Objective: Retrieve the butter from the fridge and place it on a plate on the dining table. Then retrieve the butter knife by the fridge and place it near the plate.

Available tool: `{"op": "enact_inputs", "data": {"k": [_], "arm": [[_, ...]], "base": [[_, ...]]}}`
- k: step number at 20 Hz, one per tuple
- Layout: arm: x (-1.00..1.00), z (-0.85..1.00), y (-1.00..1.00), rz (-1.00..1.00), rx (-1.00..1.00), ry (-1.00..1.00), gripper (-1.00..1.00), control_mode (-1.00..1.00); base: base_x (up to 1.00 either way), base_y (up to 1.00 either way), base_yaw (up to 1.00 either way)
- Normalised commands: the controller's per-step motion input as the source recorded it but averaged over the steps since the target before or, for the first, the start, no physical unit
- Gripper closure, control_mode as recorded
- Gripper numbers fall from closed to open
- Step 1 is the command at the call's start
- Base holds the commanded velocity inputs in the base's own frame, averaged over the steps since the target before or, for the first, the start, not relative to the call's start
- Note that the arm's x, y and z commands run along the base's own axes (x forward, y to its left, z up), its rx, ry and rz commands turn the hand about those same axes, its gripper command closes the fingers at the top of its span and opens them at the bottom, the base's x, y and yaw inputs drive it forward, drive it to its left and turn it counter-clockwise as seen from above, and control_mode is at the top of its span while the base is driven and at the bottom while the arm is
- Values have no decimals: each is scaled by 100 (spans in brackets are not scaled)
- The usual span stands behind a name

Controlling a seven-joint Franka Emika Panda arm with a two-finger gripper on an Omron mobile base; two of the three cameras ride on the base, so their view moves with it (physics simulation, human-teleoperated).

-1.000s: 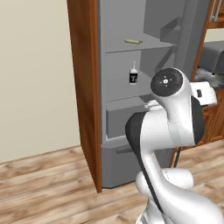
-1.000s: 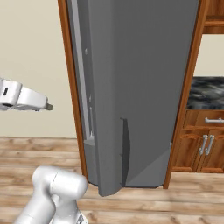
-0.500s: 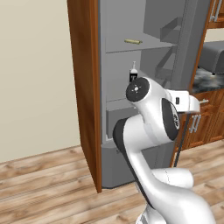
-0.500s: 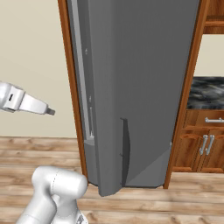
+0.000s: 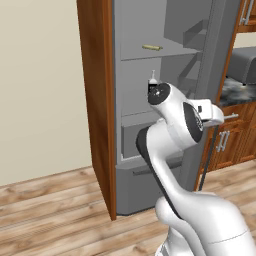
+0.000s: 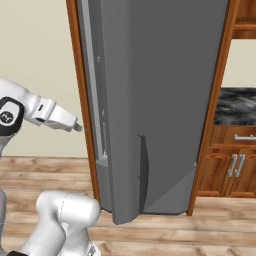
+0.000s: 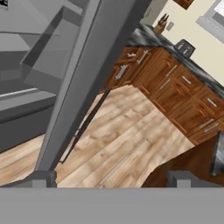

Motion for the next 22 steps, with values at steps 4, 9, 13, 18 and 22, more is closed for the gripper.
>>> {"op": "enact_inputs", "data": {"k": [4,9,13,18,22], "arm": [[60,-39,-47,0,0,0,-100,-100],[53,-33,-29,-4,0,0,-100,-100],[69,-23,0,-15,-2,0,-100,-100],[76,-15,4,-21,-6,1,-100,-100],[62,0,0,-11,-2,12,-100,-100]], "base": [[0,0,0],[0,0,0],[0,0,0],[0,0,0],[0,0,0]]}}
